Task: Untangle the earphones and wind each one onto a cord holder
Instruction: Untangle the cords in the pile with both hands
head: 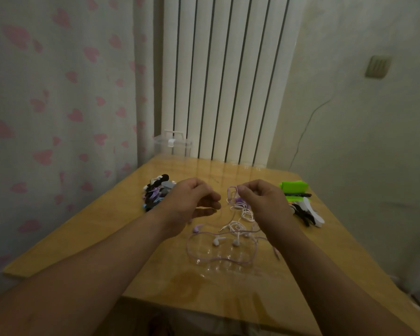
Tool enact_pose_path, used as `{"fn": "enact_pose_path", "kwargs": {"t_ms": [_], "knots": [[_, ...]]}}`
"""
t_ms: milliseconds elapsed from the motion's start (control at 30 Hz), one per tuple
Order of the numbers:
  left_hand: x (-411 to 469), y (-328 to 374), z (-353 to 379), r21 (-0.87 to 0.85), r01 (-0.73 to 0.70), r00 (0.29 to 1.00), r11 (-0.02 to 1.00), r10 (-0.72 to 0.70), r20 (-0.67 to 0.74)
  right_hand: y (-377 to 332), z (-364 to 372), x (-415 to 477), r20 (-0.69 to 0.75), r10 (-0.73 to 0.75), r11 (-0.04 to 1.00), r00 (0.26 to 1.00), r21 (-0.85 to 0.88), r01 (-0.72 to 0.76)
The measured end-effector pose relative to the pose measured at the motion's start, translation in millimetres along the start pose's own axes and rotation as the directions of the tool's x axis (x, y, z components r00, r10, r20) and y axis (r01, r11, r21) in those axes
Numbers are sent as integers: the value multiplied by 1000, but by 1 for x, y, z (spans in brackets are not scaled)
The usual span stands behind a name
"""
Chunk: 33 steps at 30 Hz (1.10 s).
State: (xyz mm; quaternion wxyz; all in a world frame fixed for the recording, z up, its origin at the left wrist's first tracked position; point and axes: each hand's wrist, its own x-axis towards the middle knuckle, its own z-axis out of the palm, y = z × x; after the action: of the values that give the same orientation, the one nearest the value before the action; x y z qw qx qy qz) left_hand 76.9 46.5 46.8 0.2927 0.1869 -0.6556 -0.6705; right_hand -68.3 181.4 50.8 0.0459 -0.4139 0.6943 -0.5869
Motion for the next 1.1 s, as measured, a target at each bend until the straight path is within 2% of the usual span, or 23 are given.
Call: {"fn": "enact_pose_path", "kwargs": {"t_ms": [100, 300, 367, 500, 567, 633, 733, 800, 867, 933, 1100], "knots": [[-4, -4, 8, 20, 17, 994, 1000, -19, 106, 2, -2, -3, 21, 14, 999, 1000, 35, -15], [-4, -14, 25, 64, -28, 991, 998, 19, 133, 0, 3, -8, 15, -36, 998, 999, 52, 35], [-2, -15, 24, -24, -18, 997, 1000, 19, 73, 1, 2, -8, 21, -52, 998, 998, 40, 51], [4, -10, 16, -362, 26, 999, 932, -41, -34, 8, -8, -7, 60, -74, 997, 995, -4, 75], [4, -9, 14, -411, 50, 999, 910, -54, 2, 12, -9, -9, 84, -90, 994, 992, -58, 95], [2, -8, 13, -437, 107, 993, 893, -72, 95, 14, -9, -12, 60, -124, 985, 990, -110, 130], [-1, -8, 7, -351, 210, 963, 913, -130, 237, 21, -12, -10, -19, -144, 984, 989, -111, 141], [-3, -9, 4, -221, 246, 941, 944, -178, 289, 22, -16, -9, -50, -168, 981, 985, -112, 161], [-5, -11, 3, -181, 258, 931, 949, -195, 308, 19, -18, -10, -48, -189, 977, 981, -110, 182], [-5, -13, 5, -251, 229, 947, 941, -156, 280, 16, -19, -11, -27, -203, 975, 979, -96, 199], [1, -20, 15, -353, 33, 999, 935, -30, 13, 16, -18, -16, 28, -167, 986, 986, 1, 167]]}}
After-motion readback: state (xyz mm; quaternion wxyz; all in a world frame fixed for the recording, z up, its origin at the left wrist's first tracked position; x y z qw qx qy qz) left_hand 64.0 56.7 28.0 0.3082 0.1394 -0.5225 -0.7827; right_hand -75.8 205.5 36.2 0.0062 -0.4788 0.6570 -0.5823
